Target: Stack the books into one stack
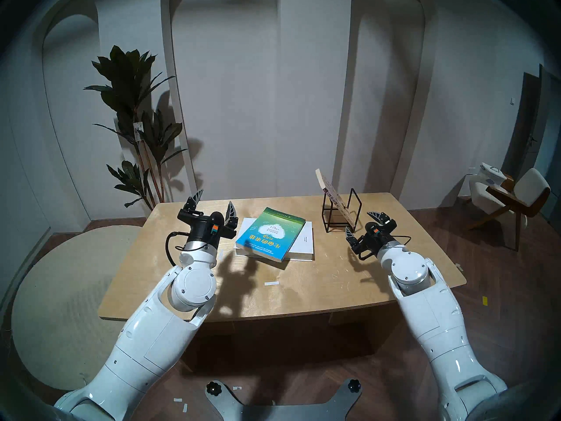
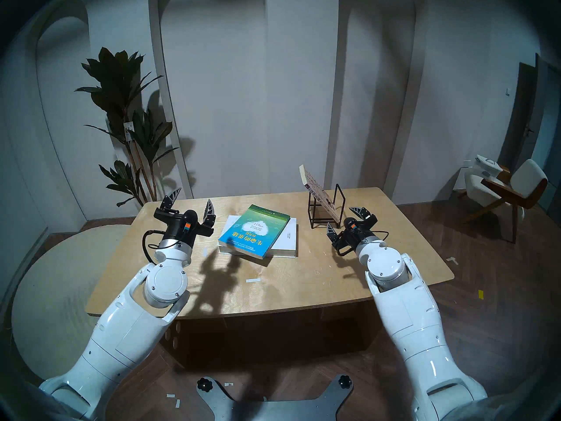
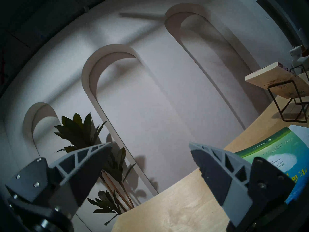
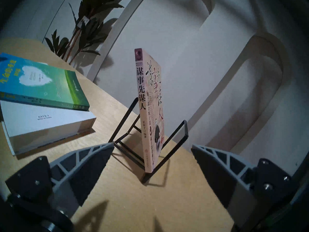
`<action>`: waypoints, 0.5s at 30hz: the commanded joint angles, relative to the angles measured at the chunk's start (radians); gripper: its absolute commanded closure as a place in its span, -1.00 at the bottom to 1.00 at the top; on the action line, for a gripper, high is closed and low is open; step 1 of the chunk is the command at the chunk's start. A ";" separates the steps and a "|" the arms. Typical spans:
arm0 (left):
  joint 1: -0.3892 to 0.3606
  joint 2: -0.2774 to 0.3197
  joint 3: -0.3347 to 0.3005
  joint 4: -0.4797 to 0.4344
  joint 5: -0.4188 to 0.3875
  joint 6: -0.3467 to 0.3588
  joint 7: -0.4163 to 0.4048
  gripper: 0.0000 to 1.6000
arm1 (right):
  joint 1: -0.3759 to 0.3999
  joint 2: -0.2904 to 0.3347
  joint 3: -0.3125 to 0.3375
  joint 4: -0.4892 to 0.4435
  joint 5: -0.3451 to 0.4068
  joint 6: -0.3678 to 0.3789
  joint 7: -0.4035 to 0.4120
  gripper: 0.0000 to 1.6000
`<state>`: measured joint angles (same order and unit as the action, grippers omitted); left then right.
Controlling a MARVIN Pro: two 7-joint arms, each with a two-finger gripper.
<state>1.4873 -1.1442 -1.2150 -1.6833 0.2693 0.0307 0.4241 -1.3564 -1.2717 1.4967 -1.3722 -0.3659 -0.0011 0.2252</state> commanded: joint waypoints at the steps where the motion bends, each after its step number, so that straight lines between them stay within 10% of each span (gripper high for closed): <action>1: -0.032 -0.014 -0.001 0.004 0.040 -0.056 0.061 -1.00 | 0.110 -0.003 -0.042 0.019 -0.092 0.015 -0.037 -1.00; 15: -0.044 -0.029 0.012 0.049 0.089 -0.121 0.142 -1.00 | 0.245 -0.039 -0.155 0.134 -0.299 0.036 -0.078 -1.00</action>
<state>1.4727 -1.1659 -1.2011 -1.6350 0.3320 -0.0529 0.5282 -1.2170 -1.2867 1.3756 -1.2637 -0.5871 0.0390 0.1741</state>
